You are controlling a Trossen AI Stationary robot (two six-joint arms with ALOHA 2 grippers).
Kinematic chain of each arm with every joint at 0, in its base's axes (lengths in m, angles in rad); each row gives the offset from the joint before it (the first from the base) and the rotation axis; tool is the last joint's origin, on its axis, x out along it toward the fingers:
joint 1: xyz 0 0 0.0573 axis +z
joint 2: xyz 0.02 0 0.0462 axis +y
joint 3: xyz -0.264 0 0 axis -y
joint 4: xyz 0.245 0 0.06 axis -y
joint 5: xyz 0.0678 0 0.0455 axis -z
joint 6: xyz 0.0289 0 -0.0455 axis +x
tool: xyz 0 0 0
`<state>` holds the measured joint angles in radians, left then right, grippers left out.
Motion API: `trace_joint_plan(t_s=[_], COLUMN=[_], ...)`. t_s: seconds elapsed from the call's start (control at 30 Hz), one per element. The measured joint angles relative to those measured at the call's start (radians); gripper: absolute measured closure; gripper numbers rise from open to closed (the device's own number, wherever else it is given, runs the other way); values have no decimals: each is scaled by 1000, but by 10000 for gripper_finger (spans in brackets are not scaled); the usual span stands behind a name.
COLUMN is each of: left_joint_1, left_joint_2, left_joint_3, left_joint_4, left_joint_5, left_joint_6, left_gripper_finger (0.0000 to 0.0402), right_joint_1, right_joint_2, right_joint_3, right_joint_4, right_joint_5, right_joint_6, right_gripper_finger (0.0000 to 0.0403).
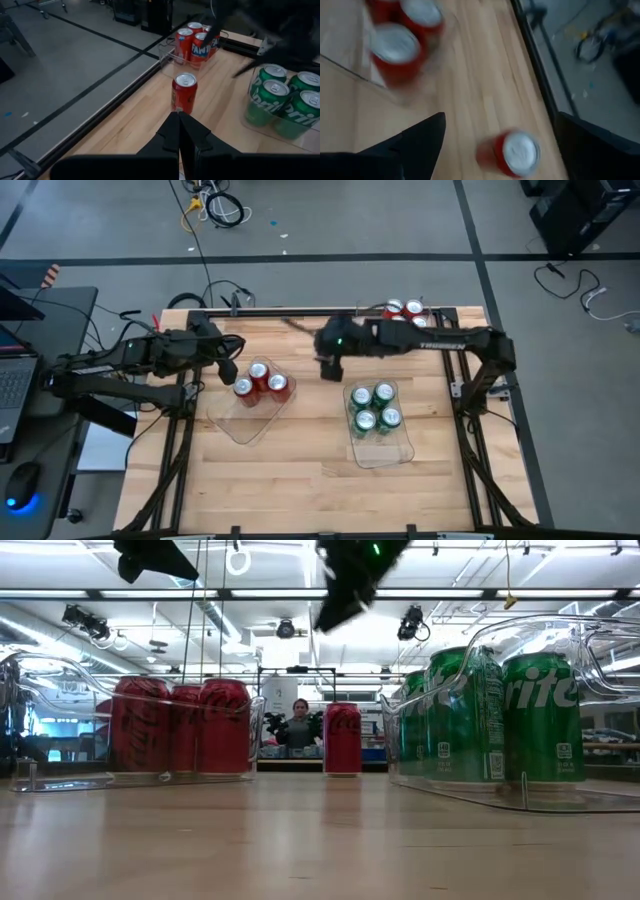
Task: Sort soda cans
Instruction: Put the red soda can into the bottom left transparent bin
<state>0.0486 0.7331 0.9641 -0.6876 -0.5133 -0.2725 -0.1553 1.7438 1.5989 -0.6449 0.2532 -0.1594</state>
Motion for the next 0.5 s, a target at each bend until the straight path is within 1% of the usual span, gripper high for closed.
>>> trace_joint_plan(t_s=[0.07, 0.13, 0.3, 0.37, 0.43, 0.5], left_joint_1=[0, 0, 0, 0, 0, 0], left_joint_2=[0, 0, 0, 0, 0, 0], left_joint_3=[0, 0, 0, 0, 0, 0], left_joint_4=[1, 4, 15, 15, 16, 16], left_joint_5=[0, 0, -1, -1, -1, -1], left_joint_6=[0, 0, 0, 0, -1, -1], left_gripper_finger=[401, 401, 401, 401, 401, 401], right_joint_1=[-58, -109, -187, -206, -226, -243], right_joint_2=[-21, -29, -28, -28, -27, -25], right_joint_3=[-79, -156, -303, -340, -351, -363], right_joint_4=[44, 131, 331, 381, 383, 398], right_joint_5=[-48, -88, -96, -98, -116, -197], right_joint_6=[7, 10, 10, 10, 16, 43], right_gripper_finger=[42, 41, 41, 41, 40, 41])
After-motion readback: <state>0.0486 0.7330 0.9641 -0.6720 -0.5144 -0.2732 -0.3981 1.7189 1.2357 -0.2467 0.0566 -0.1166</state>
